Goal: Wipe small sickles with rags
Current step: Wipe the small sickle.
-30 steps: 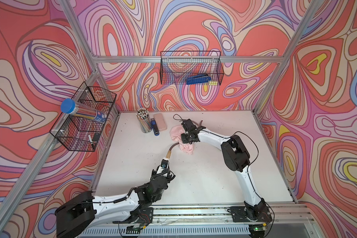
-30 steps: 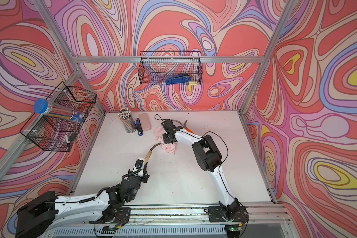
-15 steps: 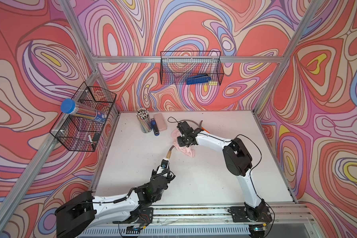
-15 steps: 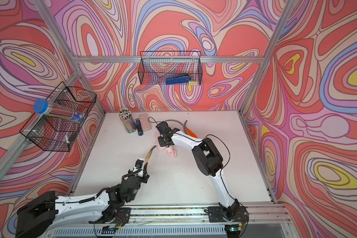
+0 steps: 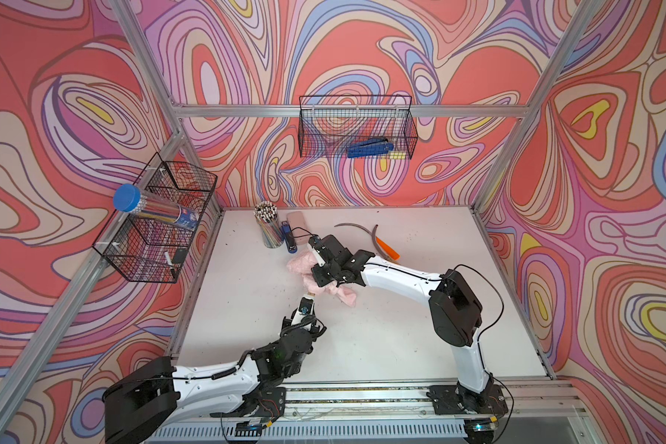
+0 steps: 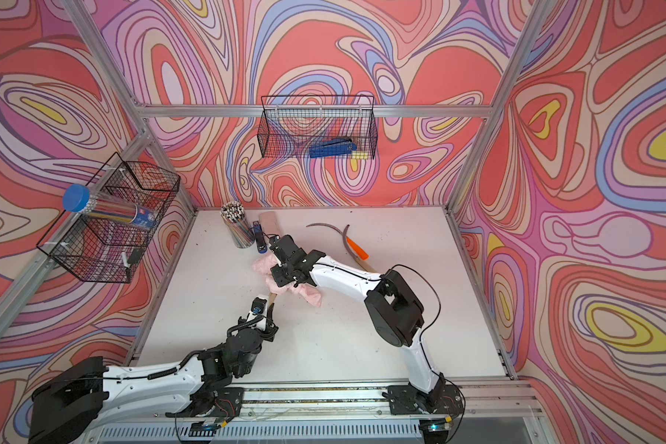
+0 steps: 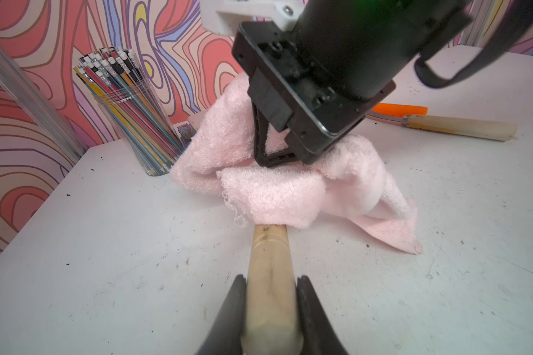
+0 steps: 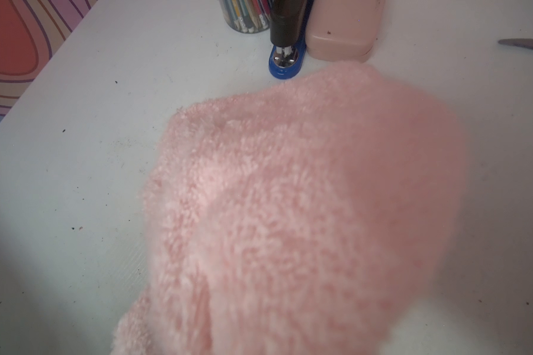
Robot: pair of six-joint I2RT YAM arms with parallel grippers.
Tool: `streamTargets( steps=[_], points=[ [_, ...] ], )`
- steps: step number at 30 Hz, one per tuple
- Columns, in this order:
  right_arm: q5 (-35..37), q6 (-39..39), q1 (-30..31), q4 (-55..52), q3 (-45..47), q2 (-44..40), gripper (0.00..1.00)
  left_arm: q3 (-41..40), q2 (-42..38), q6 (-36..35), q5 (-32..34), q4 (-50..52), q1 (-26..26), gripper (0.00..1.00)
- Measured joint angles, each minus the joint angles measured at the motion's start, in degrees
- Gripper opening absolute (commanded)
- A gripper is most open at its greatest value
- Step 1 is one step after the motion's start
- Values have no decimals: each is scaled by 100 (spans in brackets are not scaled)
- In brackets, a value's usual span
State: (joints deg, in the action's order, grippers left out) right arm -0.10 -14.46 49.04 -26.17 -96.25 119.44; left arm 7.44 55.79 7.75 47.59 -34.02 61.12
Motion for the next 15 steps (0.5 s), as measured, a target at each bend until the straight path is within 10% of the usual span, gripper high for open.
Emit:
streamTargets(
  steps=[15],
  points=[
    [-420,-227,-1565,131,256,680,0,-48,-96,4,-166,61,2,0]
  ],
)
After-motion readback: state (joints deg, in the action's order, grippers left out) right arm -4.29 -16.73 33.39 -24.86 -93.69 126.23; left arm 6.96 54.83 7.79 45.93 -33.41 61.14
